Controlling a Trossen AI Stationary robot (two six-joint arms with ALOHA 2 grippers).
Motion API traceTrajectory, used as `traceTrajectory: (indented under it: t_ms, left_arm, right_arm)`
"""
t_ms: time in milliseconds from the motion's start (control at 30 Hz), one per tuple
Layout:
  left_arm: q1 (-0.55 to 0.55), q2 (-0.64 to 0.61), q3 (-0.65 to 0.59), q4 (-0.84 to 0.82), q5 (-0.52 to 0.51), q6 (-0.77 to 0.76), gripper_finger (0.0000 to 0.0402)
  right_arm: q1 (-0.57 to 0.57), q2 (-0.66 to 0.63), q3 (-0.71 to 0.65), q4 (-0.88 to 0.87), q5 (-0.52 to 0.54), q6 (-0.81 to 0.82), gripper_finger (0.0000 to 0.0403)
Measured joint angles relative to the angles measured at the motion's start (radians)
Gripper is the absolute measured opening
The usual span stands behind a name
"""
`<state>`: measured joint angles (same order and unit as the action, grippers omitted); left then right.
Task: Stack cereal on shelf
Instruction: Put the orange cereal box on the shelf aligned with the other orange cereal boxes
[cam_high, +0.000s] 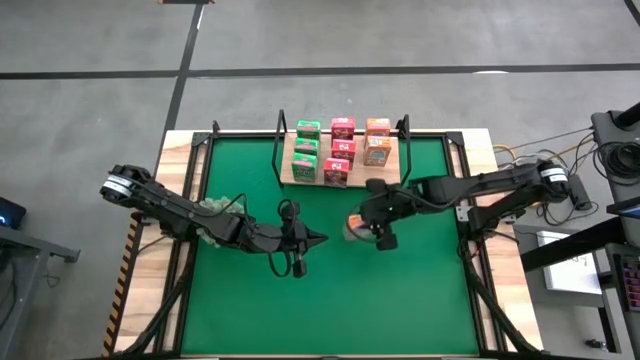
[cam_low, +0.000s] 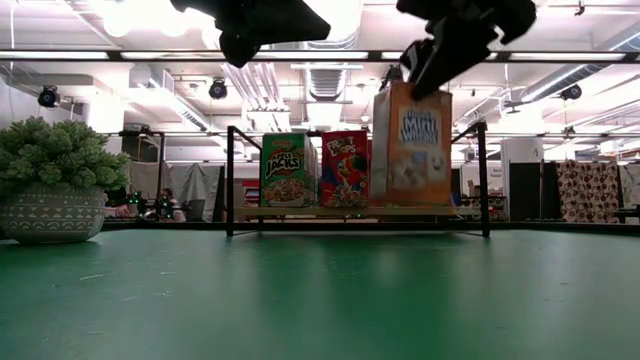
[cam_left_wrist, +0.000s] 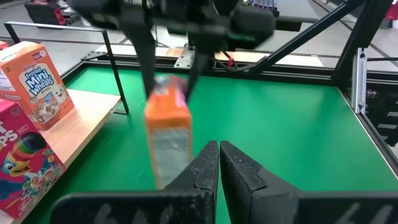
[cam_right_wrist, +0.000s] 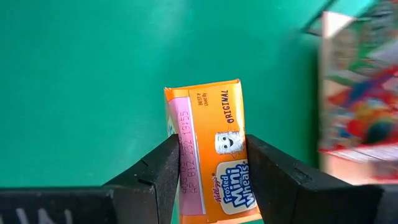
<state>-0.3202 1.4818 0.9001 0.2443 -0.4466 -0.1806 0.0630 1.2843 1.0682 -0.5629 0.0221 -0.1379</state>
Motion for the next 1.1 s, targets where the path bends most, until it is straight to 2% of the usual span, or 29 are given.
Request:
traceTrajectory:
  t_ms: [267,533,733,833,933,1100]
  left_arm:
    - [0.0,0.0,0.0,0.0,0.0,0.001,0.0]
    - [0.0,0.0,0.0,0.001,0.0,0.002,0.0]
    - [0.0,0.0,0.0,0.001,0.0,0.005,0.0]
    - [0.0,0.0,0.0,0.002,0.0,0.005,0.0]
    - [0.0,0.0,0.0,0.002,0.0,0.012,0.0]
    - [0.0,0.0,0.0,0.002,0.0,0.015,0.0]
  right_arm:
    - [-0.078,-0.071,0.071,-0.103,0.068,-0.027,0.016]
    - [-0.249,-0.127,0.031,-0.122,0.067,-0.07,0.016]
    - [-0.396,-0.137,-0.013,-0.12,0.038,-0.121,0.016]
    - [-0.452,-0.131,-0.023,-0.105,-0.031,-0.143,0.016]
    - [-0.484,-0.124,-0.024,-0.105,-0.078,-0.146,0.016]
    - [-0.5,-0.124,-0.027,-0.104,-0.082,-0.169,0.016]
